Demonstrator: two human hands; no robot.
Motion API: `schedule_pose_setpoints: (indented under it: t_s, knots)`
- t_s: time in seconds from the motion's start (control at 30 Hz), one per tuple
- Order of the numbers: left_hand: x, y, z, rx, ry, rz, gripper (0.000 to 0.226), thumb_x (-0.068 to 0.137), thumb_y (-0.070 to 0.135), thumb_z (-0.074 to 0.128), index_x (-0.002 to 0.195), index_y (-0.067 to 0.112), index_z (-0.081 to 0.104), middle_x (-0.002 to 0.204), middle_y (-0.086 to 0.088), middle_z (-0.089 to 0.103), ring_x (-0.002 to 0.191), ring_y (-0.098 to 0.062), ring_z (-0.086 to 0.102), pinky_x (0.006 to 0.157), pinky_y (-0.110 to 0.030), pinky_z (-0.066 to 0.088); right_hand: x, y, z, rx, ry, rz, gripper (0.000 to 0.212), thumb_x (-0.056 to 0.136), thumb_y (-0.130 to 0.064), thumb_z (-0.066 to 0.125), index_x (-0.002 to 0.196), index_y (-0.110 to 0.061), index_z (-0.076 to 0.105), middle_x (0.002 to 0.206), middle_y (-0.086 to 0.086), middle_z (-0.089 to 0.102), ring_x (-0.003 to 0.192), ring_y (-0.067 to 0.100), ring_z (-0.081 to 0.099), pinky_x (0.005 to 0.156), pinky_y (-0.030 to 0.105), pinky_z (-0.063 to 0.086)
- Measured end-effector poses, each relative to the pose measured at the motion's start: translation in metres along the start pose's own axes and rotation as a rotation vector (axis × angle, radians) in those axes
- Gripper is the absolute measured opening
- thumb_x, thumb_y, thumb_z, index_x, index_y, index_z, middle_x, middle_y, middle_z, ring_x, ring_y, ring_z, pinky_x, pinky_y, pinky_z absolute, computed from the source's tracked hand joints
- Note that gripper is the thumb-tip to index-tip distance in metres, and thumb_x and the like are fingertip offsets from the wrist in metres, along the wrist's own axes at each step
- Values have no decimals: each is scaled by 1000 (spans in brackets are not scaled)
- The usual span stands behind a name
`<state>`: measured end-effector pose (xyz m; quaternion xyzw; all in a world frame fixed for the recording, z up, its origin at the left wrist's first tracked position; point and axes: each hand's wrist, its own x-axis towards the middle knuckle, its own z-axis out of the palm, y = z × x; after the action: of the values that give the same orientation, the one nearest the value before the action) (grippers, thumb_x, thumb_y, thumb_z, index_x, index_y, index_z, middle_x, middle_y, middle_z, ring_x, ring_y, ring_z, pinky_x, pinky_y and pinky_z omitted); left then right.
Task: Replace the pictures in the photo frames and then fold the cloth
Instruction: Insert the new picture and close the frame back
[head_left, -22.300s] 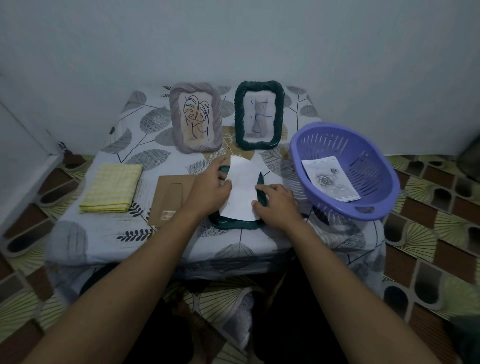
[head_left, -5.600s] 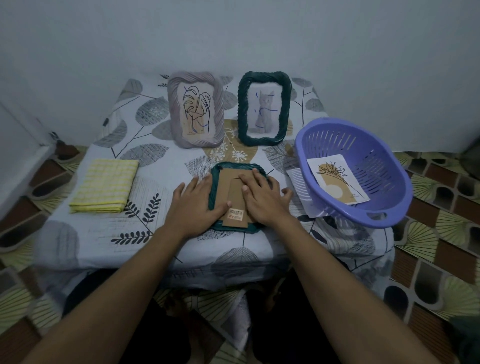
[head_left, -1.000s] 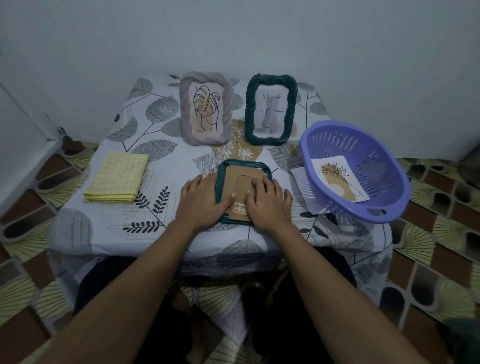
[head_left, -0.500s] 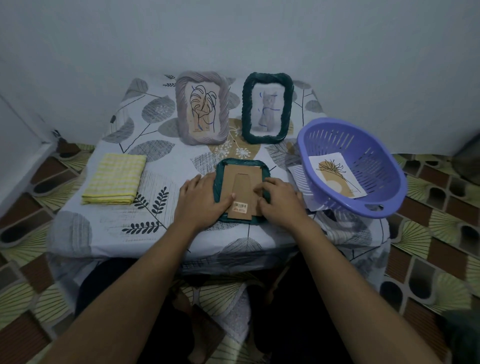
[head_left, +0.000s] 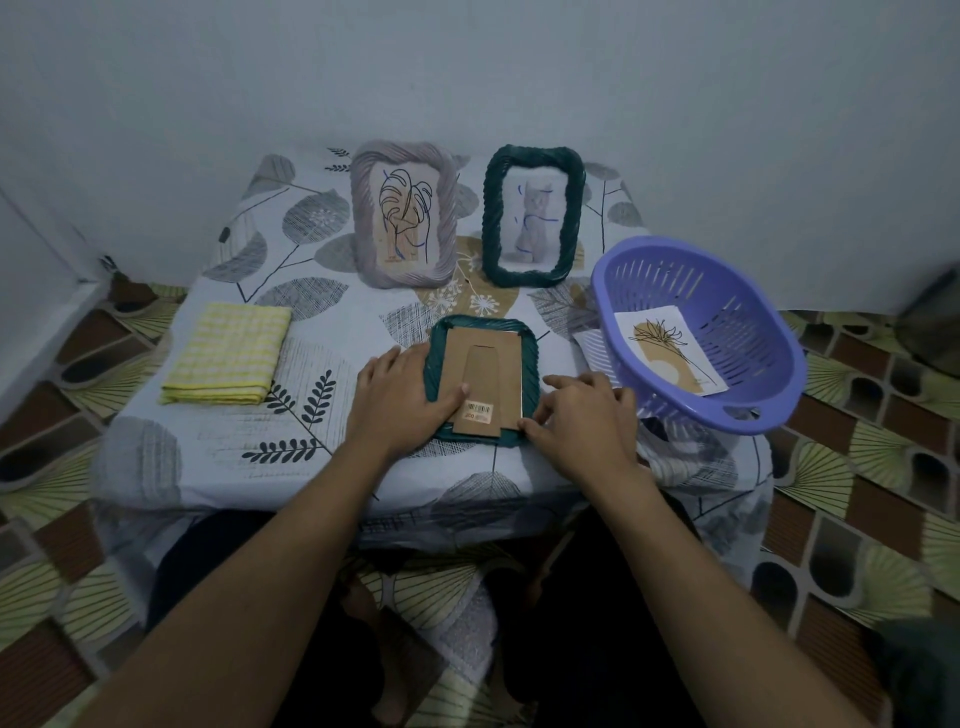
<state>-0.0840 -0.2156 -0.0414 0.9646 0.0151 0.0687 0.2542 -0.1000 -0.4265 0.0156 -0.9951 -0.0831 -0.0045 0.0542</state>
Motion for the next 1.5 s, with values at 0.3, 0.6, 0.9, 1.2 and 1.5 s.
schedule_pose_setpoints:
  t_s: [0.3, 0.6, 0.9, 1.2, 1.5]
  knots:
    - [0, 0, -1, -4, 0, 0, 70, 94, 63, 47, 149, 21, 37, 148, -5, 48, 144, -30, 30, 119, -47, 18, 1, -2, 2, 51, -50, 54, 24, 83, -55, 71, 87, -32, 78, 150, -18, 47, 139, 21, 32, 103, 43, 28]
    - [-2, 1, -2, -2, -9, 3, 71, 94, 63, 46, 150, 20, 35, 150, -6, 46, 145, -30, 29, 119, -47, 17, 2, 2, 7, 174, -74, 51, 36, 87, -44, 70, 119, -28, 68, 135, -17, 60, 140, 21, 30, 104, 43, 25]
    - [-1, 0, -1, -1, -13, 3, 70, 94, 64, 46, 148, 21, 37, 147, -6, 49, 143, -30, 31, 118, -48, 18, 8, 6, 19, 59, -34, -63, 37, 87, -42, 65, 124, -35, 65, 140, -18, 56, 142, 20, 27, 98, 43, 25]
    - [-1, 1, -2, -20, -16, 2, 68, 94, 62, 49, 148, 22, 39, 146, -5, 49, 143, -30, 30, 118, -47, 18, 27, 13, 18, 339, -131, 37, 19, 95, -29, 61, 107, -31, 77, 132, -12, 65, 120, 22, 58, 95, 34, 41]
    - [3, -2, 1, -121, 53, -83, 60, 80, 62, 67, 114, 14, 53, 121, -4, 58, 116, -24, 50, 100, -38, 31, 31, -3, 27, 677, -54, 78, 28, 95, -25, 62, 122, -21, 72, 131, 10, 63, 119, 24, 58, 88, 26, 46]
